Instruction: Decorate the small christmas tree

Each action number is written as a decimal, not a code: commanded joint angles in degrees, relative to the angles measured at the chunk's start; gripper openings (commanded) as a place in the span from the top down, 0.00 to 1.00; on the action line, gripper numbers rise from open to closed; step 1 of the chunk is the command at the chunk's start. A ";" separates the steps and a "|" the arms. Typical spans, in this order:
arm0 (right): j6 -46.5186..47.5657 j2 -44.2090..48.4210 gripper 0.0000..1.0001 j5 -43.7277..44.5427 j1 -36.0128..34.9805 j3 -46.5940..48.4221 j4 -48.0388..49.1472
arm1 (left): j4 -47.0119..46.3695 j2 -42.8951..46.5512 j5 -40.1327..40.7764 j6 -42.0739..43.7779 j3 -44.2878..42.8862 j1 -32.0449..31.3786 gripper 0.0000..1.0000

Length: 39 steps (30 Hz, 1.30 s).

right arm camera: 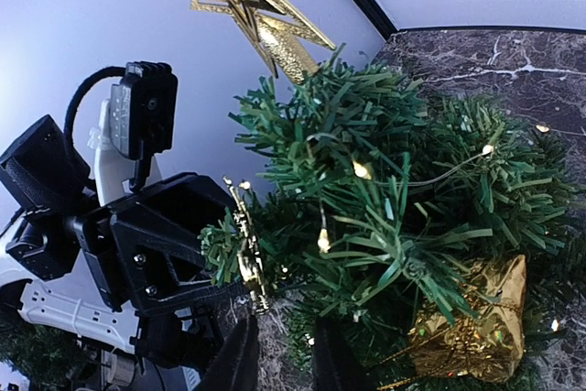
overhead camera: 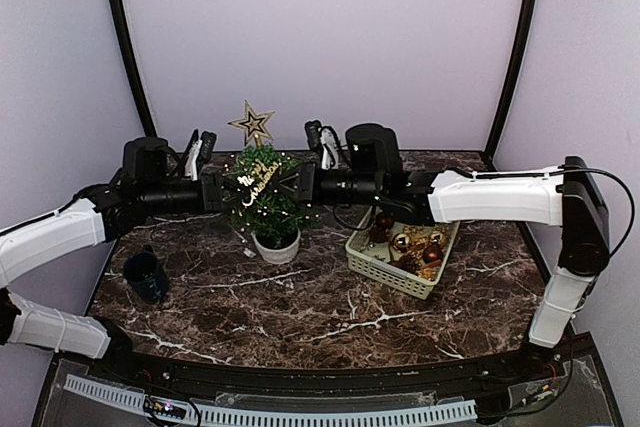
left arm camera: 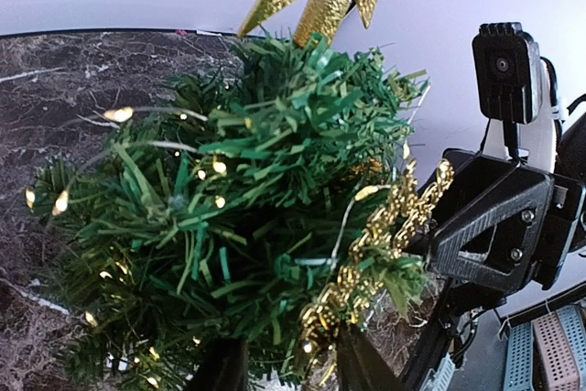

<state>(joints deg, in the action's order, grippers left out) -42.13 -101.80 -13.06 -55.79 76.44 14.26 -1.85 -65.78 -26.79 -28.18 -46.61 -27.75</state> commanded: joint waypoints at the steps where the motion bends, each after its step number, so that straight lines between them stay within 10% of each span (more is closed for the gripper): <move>1: 1.03 0.65 0.73 -0.22 -0.46 0.60 0.15 | 3.05 3.54 3.04 1.39 0.88 0.57 0.60; 19: 3.81 7.43 0.46 0.09 -0.50 -0.13 -3.35 | 11.22 10.86 10.88 3.92 1.00 1.06 0.23; 39: 6.12 22.76 0.30 16.37 13.83 -16.81 -22.42 | 18.10 10.04 10.46 18.29 -0.05 14.03 0.18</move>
<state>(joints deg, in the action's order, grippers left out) -36.27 -81.71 -1.30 -47.66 63.16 -0.54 14.68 -55.83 -13.26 -14.83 -46.04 -17.91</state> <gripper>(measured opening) 0.701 0.820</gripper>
